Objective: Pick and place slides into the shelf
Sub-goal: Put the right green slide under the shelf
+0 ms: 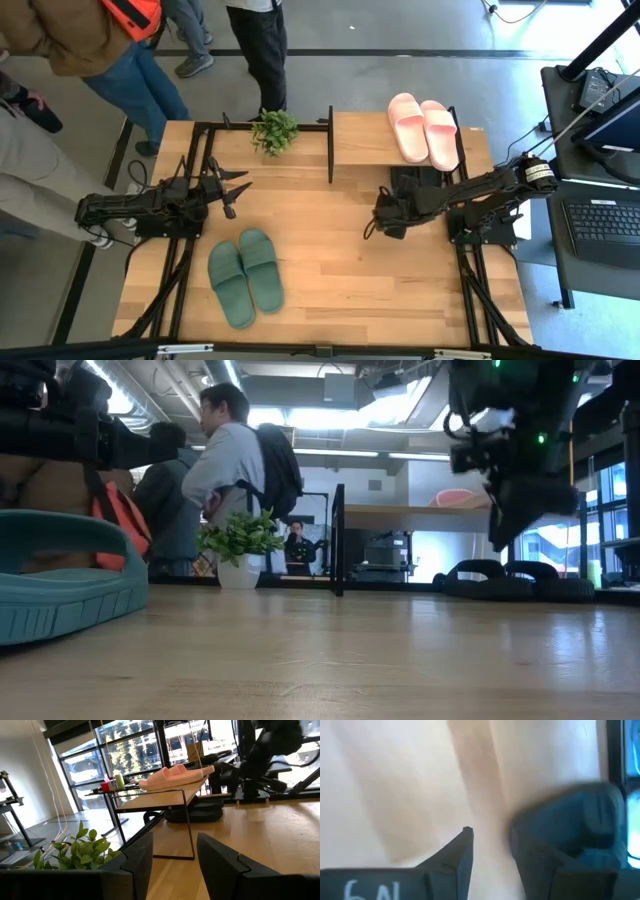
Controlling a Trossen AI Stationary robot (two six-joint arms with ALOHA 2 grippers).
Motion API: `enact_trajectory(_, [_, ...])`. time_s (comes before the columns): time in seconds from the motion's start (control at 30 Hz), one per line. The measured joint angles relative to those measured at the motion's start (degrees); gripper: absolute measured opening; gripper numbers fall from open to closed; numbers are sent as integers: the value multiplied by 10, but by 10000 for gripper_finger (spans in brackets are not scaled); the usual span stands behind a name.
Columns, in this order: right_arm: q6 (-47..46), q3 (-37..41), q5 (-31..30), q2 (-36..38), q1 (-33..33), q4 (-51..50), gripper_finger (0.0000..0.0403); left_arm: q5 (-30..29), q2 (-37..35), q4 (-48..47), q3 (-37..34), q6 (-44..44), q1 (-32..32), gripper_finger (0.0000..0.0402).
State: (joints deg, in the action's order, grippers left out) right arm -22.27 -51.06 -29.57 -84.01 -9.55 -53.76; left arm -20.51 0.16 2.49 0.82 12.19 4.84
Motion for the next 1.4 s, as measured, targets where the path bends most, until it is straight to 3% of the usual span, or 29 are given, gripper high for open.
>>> enact_trajectory(0.2, [8,-11,8,0,-45,134,138,0,0,0,0,0,0,145])
enact_trajectory(0.47, [105,-11,8,0,-77,339,138,2,0,0,0,0,0,145])
enact_trajectory(0.77, [90,-11,8,-12,-88,389,138,8,0,1,0,-1,0,145])
enact_trajectory(1.03, [166,109,8,-45,-91,709,138,96,0,-1,0,-31,0,146])
enact_trajectory(1.2, [160,162,-8,-44,-91,790,138,150,0,-6,0,-27,0,177])
enact_trajectory(1.4, [152,164,-30,-43,-91,802,138,172,0,-19,0,-26,0,232])
